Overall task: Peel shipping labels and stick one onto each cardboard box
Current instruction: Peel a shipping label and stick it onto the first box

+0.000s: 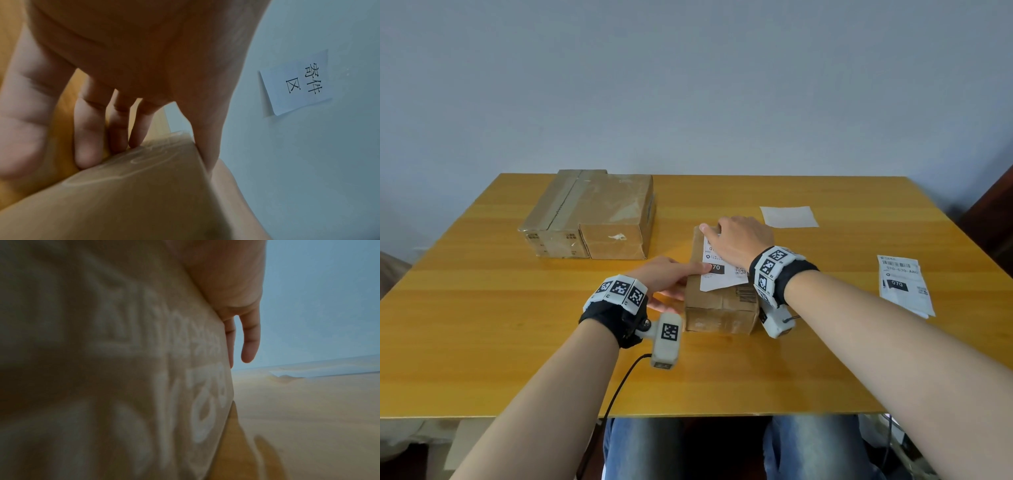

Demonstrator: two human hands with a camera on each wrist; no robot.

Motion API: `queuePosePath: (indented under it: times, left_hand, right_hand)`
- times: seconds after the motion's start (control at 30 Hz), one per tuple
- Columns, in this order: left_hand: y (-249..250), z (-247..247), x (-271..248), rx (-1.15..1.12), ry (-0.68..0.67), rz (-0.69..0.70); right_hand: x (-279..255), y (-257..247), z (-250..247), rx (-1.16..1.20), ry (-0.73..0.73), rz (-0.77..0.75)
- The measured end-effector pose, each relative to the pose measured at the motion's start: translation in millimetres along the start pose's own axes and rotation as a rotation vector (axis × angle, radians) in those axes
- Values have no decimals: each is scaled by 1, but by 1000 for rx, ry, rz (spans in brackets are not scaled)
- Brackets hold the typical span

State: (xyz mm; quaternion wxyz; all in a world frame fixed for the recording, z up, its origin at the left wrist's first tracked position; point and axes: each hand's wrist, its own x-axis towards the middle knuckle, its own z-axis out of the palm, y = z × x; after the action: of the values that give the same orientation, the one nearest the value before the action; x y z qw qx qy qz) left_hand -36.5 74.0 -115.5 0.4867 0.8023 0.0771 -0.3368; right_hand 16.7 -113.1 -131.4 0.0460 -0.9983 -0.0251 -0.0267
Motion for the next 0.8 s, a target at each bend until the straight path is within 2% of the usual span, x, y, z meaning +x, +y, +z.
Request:
queuePosePath:
  times: [0.27, 0.8]
  left_hand:
    - [2, 0, -2, -26, -6, -4]
    - [-1, -6, 13, -3, -47, -14]
  right_hand:
    - [13, -2, 1, -71, -16, 27]
    - [45, 11, 5, 40, 95, -60]
